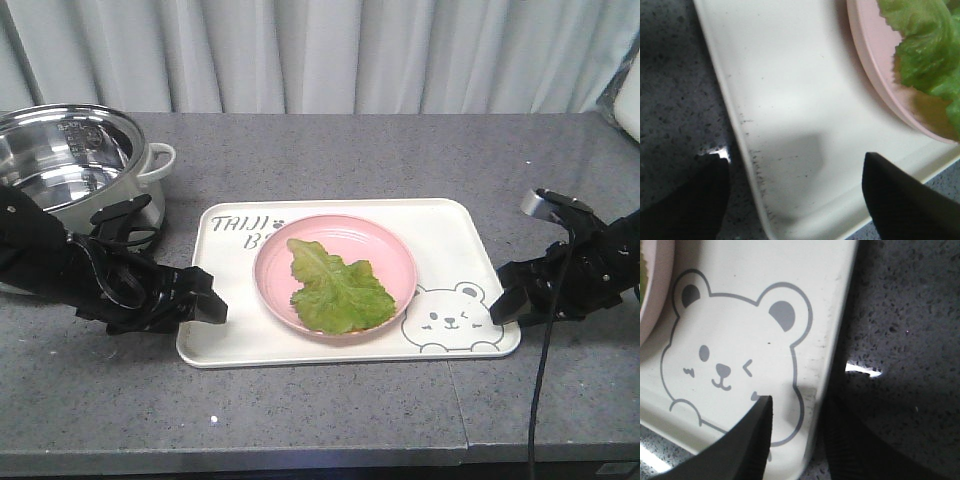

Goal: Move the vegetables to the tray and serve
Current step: 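Close both grippers on the tray edges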

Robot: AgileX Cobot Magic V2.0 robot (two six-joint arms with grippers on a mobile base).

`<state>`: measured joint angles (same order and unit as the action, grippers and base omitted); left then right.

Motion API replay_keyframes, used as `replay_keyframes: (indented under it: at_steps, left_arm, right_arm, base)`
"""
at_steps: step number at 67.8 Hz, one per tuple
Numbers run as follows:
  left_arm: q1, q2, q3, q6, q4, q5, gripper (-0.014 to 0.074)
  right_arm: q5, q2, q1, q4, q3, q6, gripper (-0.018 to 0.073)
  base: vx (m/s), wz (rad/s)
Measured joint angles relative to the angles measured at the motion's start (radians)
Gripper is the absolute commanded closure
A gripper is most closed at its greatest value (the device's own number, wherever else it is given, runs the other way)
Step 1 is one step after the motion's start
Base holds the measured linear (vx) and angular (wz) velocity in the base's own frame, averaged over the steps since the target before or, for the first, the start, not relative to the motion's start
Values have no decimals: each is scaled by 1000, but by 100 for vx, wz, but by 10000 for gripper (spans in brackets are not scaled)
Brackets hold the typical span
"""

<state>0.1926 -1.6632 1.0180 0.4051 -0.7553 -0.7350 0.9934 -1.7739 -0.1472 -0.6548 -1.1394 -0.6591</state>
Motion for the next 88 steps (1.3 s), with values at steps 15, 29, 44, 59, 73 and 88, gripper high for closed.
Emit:
replay_keyframes:
  at_steps: [15,29,44,59,73,88]
  left_arm:
    - [0,0,0,0,3,-15,213]
    - [0,-1,0,0,25,-25,357]
    - [-3,-2,-3,0,48,-25,484]
    - [-4,-2,-5,-2,62,-24,582]
    - [-7,-7,-5,-11,62,-20,605]
    - [-7,-7,-5,-11,63,-15,603]
  right_arm:
    - [4,0,0,-3,0,-2,342]
    - [4,-9,-1,1,-3,-2,348]
    - [8,-23,-4,-3,-14,-2,356]
    - [-12,-24,-4,3,-16,-2,472]
    - [-18,-28,-9,6,-16,0,571]
    - [-19,-28,-9,5,-16,6,564]
  base:
    - [0,0]
    - [0,0]
    - [0,0]
    - [0,0]
    - [0,0]
    - [0,0]
